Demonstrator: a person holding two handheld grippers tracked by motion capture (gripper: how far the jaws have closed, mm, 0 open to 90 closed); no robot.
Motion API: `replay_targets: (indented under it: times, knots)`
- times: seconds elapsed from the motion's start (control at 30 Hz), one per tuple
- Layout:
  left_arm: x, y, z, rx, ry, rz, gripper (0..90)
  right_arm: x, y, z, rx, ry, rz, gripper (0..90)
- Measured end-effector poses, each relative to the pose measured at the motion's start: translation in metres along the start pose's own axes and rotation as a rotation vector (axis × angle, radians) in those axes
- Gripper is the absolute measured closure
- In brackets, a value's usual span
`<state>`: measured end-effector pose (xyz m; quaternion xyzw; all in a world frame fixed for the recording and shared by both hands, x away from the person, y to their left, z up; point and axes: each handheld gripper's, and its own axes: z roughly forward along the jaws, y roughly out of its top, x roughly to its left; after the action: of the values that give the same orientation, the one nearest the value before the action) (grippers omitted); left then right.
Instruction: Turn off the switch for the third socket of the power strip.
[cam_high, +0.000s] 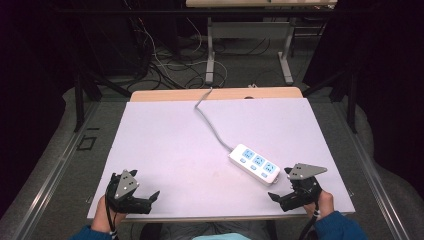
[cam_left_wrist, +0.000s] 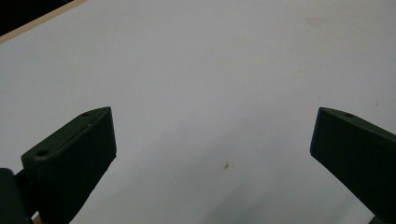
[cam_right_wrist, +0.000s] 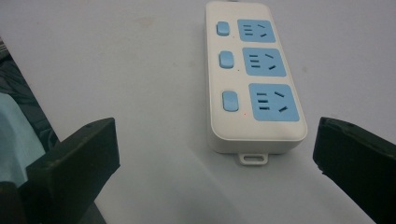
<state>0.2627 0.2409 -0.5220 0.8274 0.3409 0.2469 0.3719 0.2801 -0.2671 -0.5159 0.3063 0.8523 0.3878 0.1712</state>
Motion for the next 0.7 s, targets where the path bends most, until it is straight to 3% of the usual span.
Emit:
replay_targets:
  times: [0.7]
  knots:
    - [-0.0005, -0.0001, -0.0012, -0.001, 0.012, 0.006, 0.3, 0.0016, 0.0031, -0.0006, -0.017, -0.016, 0.005, 0.0]
